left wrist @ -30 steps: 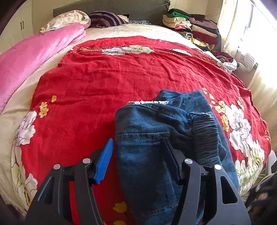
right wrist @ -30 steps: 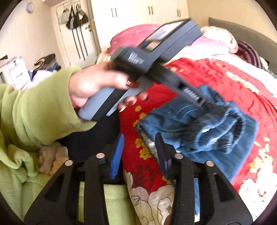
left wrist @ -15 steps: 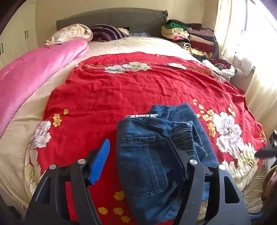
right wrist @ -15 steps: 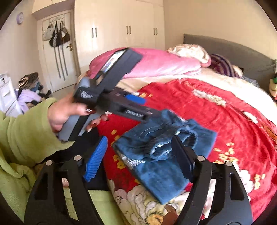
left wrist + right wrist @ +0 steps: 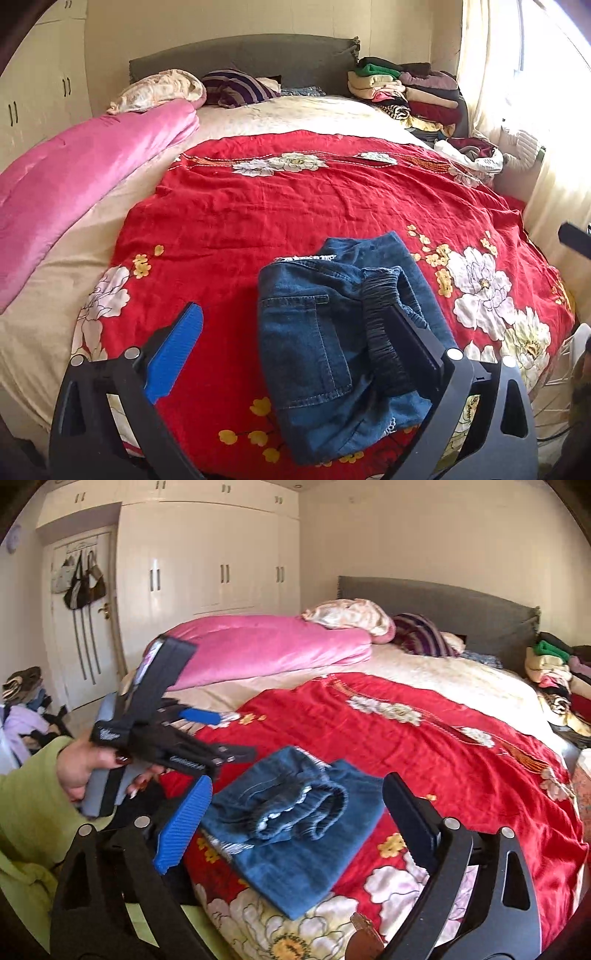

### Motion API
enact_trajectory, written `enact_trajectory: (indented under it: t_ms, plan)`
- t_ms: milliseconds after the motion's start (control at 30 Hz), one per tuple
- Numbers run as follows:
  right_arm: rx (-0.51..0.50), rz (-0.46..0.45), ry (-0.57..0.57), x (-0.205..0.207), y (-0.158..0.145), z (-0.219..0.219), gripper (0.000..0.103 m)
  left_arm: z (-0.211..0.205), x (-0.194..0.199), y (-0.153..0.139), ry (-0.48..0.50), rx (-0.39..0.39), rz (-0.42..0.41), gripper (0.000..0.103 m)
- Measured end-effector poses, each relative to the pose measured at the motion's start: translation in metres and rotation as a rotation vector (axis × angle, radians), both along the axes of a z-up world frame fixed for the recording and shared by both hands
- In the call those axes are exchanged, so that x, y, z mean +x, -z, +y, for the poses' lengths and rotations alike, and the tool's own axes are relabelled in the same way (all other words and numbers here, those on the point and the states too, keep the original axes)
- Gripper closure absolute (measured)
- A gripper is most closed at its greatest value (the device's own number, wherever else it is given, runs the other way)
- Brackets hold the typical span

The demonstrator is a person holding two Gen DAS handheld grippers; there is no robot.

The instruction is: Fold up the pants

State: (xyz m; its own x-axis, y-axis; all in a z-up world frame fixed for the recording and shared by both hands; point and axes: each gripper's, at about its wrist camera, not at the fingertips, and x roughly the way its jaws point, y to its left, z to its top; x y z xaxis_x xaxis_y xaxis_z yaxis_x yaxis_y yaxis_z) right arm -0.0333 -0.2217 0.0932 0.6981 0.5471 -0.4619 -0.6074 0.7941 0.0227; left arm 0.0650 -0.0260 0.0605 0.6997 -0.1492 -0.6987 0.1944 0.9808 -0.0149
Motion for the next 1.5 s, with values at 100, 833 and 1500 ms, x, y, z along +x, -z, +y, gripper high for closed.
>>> enact_trajectory:
  t_ms: [100, 833, 1500]
  plan:
    - [0.004, 0.0, 0.039, 0.004, 0.0, -0.006, 0.013, 0.001, -0.003, 0.001, -0.006, 0.009, -0.005, 0.005]
    - [0.064, 0.331, 0.256, 0.081, 0.077, -0.014, 0.013, 0.029, 0.013, 0.061, -0.085, -0.047, 0.104, 0.005]
    - [0.124, 0.576, 0.175, 0.133, 0.149, 0.011, 0.021, 0.015, 0.041, 0.094, -0.043, -0.102, 0.184, 0.005]
